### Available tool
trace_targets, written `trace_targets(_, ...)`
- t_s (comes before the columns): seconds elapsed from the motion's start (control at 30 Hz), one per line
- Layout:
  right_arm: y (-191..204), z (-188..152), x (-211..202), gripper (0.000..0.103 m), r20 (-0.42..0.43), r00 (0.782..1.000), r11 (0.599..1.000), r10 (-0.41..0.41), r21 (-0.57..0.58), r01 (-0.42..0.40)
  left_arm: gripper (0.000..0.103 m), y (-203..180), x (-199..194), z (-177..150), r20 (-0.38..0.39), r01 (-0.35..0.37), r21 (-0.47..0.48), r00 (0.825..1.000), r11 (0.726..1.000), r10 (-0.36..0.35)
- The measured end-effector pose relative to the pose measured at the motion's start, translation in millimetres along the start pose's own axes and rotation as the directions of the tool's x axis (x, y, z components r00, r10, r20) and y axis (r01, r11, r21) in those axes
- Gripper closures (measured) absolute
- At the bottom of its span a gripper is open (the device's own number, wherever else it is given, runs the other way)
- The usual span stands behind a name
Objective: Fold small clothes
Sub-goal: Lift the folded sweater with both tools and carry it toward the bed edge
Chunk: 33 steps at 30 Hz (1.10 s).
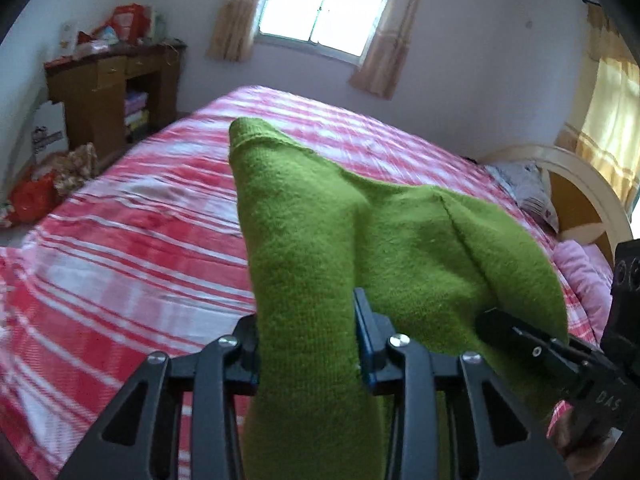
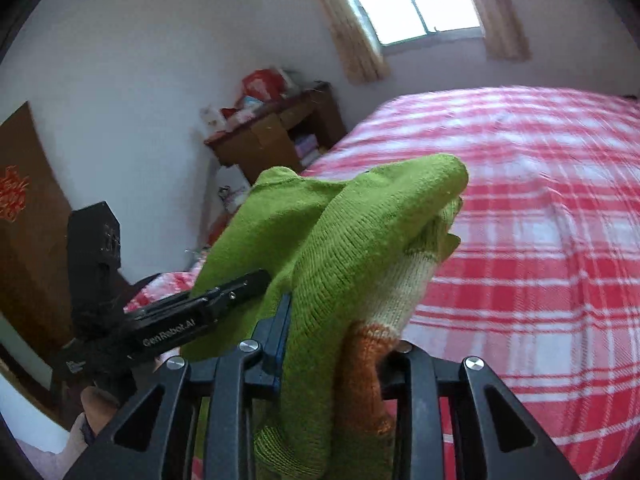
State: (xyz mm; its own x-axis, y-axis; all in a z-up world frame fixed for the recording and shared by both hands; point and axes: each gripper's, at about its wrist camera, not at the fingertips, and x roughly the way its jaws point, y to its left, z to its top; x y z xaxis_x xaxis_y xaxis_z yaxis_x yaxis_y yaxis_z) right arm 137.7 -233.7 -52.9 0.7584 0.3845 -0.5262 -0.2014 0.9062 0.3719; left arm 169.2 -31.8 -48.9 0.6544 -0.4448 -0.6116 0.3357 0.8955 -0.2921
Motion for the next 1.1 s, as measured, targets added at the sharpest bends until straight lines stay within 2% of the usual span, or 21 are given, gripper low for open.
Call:
trace_targets(0.17,51.1,13.2,26.1,0.073,-0.012,0.998,0.995,0.066,-0.078,-0.067,0.066,41.9,-24.1,8.5,0.036,-0.084,-0.035,0.996,0.996,0.085)
trace_targets(0.37,102.5,25.8,78.7,0.073,-0.039,0.990,0.978,0.138,-0.152,-0.142,0.066,101.9,-39.1,19.4,0.056,-0.203,-0.081,0.977,0.976,0.208)
trace_targets(0.5,127.7,30.9,115.8,0.073,-0.045,0.986,0.966,0.158,-0.202,-0.164,0.066,132.7,-32.6,23.8,0.062,-0.262,-0.101,0.961,0.960,0.269)
trace_targets(0.6,141.1,28.9,145.1,0.073,-0.044,0.990,0.956,0.136,-0.257,-0.143,0.066,150.9,-14.2,22.7,0.058,-0.312,-0.103,0.946,0.944,0.319)
trace_targets(0.7,139.0,24.2,184.2,0.073,-0.050,0.993,0.952,0.107,-0.281,-0.117,0.066,171.8,18.0,20.0,0.033,-0.362,-0.094,0.930,0.927,0.367)
trace_targets(0.77,127.5,18.1,213.2,0.073,-0.086,0.992,0.957,0.092,-0.267,-0.112,0.066,186.3,42.9,14.4,-0.018,-0.390,-0.097,0.921,0.916,0.390)
trace_targets(0.83,114.9,14.1,240.7,0.073,-0.125,0.992,0.963,0.035,-0.263,-0.067,0.065,193.9,56.1,8.2,-0.039,-0.417,-0.098,0.909,0.904,0.415)
trace_targets(0.87,107.8,13.0,252.0,0.073,-0.143,0.990,0.965,0.022,-0.255,-0.058,0.064,195.2,56.8,7.4,-0.032,-0.417,-0.102,0.909,0.903,0.416)
trace_targets(0.97,82.6,10.9,269.4,0.072,-0.181,0.982,0.981,0.052,-0.173,-0.084,0.060,196.9,60.6,9.1,-0.036,-0.416,-0.106,0.909,0.903,0.415)
trace_targets(1.07,71.9,16.1,277.5,0.064,-0.204,0.977,0.989,0.066,-0.115,-0.091,0.056,197.8,64.5,10.4,-0.040,-0.445,-0.095,0.896,0.891,0.443)
trace_targets(1.1,69.9,16.7,278.8,0.053,-0.209,0.976,0.991,0.057,-0.105,-0.080,0.052,197.9,65.3,10.6,-0.044,-0.454,-0.096,0.891,0.886,0.452)
